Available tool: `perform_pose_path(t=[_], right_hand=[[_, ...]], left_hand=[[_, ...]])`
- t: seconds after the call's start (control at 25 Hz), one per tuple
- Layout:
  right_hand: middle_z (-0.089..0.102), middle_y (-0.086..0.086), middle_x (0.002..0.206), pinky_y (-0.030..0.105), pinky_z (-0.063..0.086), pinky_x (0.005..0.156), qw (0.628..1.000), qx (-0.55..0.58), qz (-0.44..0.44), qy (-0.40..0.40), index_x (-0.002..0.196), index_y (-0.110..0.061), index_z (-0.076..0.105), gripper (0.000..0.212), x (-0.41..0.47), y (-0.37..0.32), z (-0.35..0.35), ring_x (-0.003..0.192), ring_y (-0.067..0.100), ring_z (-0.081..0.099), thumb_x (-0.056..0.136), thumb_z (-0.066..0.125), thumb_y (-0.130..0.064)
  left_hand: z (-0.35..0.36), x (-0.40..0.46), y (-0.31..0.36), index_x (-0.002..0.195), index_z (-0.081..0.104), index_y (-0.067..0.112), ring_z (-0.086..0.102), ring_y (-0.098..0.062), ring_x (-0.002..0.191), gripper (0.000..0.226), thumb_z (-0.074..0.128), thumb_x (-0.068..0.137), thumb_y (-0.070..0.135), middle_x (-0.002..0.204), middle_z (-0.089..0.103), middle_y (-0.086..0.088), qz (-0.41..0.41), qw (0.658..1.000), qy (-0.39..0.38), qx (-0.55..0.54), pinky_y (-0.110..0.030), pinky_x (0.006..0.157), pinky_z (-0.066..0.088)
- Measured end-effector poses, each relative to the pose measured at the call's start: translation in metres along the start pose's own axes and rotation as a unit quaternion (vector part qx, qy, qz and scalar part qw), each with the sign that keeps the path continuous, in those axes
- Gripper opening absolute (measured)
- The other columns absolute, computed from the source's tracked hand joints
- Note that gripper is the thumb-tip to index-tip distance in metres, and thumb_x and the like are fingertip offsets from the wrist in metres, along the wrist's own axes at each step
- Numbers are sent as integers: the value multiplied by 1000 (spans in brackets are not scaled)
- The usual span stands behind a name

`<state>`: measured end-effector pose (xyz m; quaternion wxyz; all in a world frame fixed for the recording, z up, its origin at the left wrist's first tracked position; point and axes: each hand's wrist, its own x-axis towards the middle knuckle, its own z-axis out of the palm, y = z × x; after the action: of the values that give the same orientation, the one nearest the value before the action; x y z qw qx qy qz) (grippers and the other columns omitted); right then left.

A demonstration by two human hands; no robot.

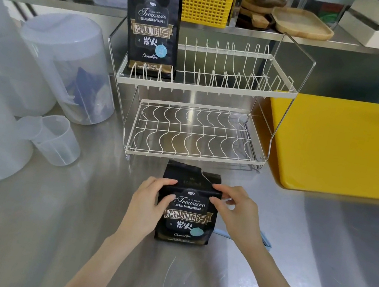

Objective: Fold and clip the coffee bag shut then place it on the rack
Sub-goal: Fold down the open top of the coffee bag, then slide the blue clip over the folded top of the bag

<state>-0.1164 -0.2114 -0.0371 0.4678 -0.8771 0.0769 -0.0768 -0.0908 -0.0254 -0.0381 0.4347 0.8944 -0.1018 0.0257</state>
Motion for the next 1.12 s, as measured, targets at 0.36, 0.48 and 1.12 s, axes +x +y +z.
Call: perform_pose_path(t=[0.36,0.48,1.12], right_hand=[[58,10,84,12,34,67,987,-122,-101,-8,95,-8,69,18,4,9,-7,83,20,51,82,60,-16],[65,13,93,4,32,68,989,-111,-98,-28,96,-9,68,19,4,9,-9,84,16,52,83,57,-17],[54,4,106,19,36,80,988,-138,34,-53,110,-19,60,28,-22,78,-43,92,17,51,82,60,-19]], left_hand=[[-6,5,-3,82,67,11,40,-13,101,6,63,79,15,103,47,7,15,998,8,60,-26,89,29],[-8,4,-1,80,60,21,50,-7,100,6,59,82,15,99,56,18,10,999,-31,10,-17,92,35],[-7,0,-7,89,55,25,57,-9,89,8,56,84,19,86,60,20,-28,996,-60,-65,-6,75,38]])
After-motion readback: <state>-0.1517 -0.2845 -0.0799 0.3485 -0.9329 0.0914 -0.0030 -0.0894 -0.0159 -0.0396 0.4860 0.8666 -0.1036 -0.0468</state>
